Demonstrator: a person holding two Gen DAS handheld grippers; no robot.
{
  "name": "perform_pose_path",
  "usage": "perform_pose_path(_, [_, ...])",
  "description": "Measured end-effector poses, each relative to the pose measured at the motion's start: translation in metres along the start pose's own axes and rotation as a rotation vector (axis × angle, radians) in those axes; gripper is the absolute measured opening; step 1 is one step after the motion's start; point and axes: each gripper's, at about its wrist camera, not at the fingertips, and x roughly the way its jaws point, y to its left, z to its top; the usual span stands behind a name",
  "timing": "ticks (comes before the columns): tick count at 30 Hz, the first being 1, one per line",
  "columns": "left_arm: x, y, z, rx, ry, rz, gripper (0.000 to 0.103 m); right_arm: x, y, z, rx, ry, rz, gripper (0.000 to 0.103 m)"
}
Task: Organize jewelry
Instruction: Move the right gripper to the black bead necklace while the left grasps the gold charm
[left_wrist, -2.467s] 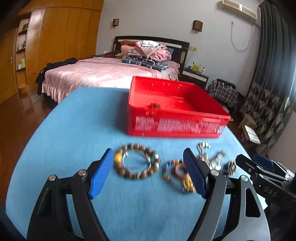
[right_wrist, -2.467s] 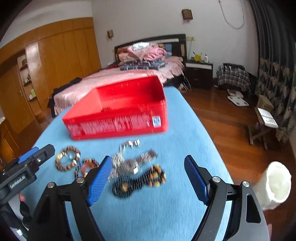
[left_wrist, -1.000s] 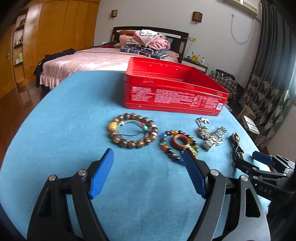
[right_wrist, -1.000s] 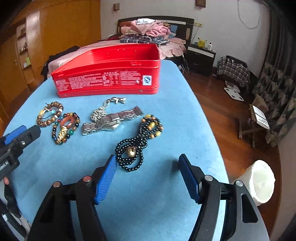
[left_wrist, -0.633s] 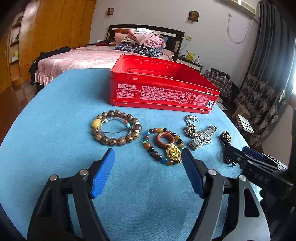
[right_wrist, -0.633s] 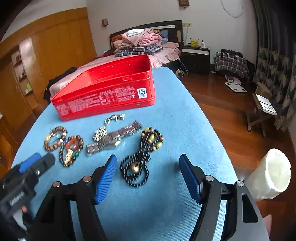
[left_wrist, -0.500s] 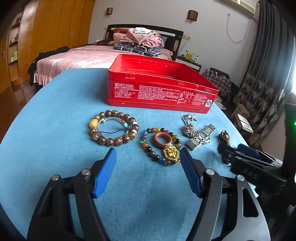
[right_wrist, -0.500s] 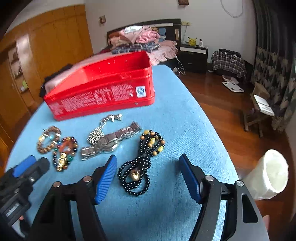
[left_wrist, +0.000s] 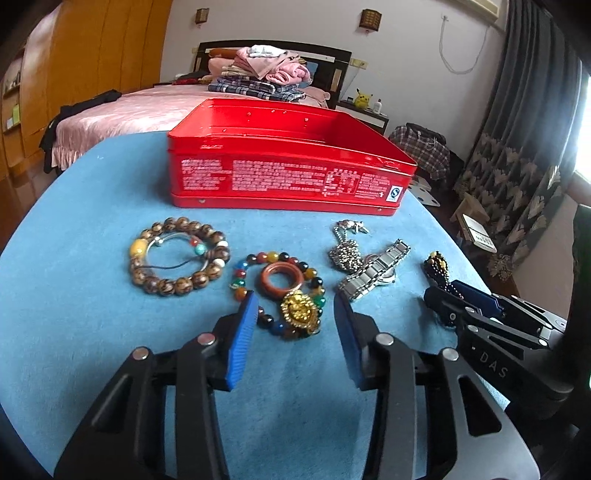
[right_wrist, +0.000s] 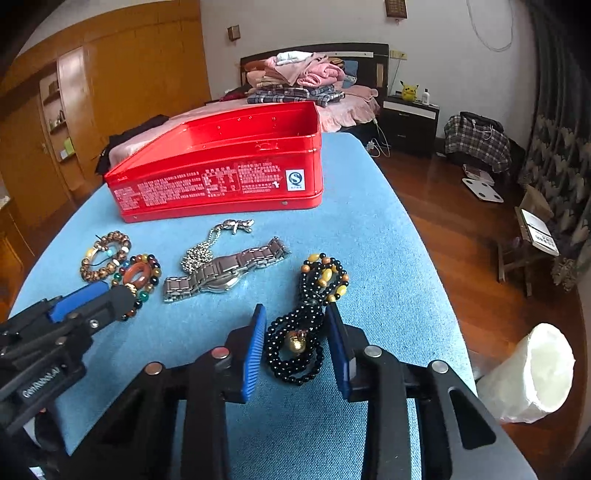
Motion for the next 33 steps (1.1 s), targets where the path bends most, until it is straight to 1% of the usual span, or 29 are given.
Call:
perform_pose_path(3, [0.004,-0.003,0.001,0.013,0.014,-0.010,0.029,0.000,-0.003,-0.001,0.015,-0.005,0.017,0.033])
perform_pose_path(4, [0.006,-0.003,0.001,0.014,0.023,-0.015,0.023,-0.001,-0.004,-0.001,0.017,-0.006,0.020,0.033])
perform_pose_path(6, [0.008,-0.004,0.001,0.008,0.029,-0.023,0.023,-0.001,-0.004,-0.001,0.020,-0.008,0.024,0.033])
perform_pose_path(9, [0.013,0.002,0.002,-0.033,0.056,-0.057,0.024,-0.002,-0.005,-0.001,0.024,-0.009,0.028,0.033])
perform_pose_path(16, [0.010,0.004,-0.003,-0.055,0.051,-0.061,0.021,-0.001,-0.005,-0.001,0.023,-0.009,0.026,0.033])
perform_pose_path(22, [0.010,0.009,-0.004,-0.076,0.049,-0.072,0.011,-0.001,-0.003,-0.001,0.020,-0.009,0.023,0.033])
perform_pose_path(26, [0.004,0.006,-0.005,-0.065,0.022,-0.056,0.010,-0.001,-0.003,0.000,0.020,-0.009,0.024,0.033])
perform_pose_path(30, [-0.013,0.012,-0.005,-0.078,-0.026,-0.046,0.010,-0.001,-0.003,0.000,0.017,-0.010,0.020,0.033])
perform_pose_path(33, [-0.023,0.020,-0.001,-0.075,-0.045,-0.035,0.010,-0.001,-0.003,0.001,0.014,-0.009,0.016,0.033])
